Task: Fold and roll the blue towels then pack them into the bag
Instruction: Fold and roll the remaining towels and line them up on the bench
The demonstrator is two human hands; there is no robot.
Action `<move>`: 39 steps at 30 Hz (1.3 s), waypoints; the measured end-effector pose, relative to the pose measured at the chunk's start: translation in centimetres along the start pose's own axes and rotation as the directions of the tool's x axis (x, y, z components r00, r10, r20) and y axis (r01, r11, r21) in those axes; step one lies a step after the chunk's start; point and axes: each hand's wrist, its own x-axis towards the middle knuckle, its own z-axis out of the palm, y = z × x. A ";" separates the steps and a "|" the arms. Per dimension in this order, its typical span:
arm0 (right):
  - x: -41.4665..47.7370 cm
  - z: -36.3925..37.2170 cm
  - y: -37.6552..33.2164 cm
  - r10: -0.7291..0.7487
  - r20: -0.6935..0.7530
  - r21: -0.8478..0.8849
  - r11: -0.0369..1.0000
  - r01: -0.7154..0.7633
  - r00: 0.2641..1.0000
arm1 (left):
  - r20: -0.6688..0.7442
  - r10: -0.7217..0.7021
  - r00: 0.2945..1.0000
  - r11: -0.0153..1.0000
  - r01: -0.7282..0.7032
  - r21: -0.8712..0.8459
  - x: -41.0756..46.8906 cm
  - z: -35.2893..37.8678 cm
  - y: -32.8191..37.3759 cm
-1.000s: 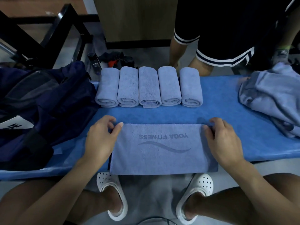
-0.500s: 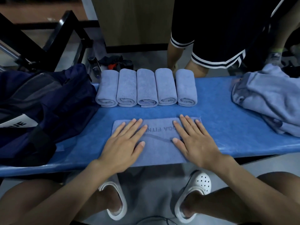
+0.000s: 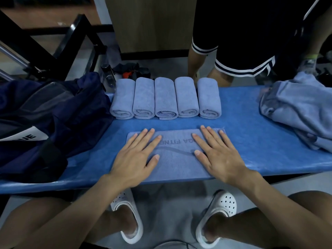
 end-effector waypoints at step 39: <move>0.6 -1.6 -2.5 -0.038 -0.045 -0.086 0.996 0.034 0.998 | 0.234 -0.004 0.972 0.983 -0.039 0.181 -0.3 -2.8 5.2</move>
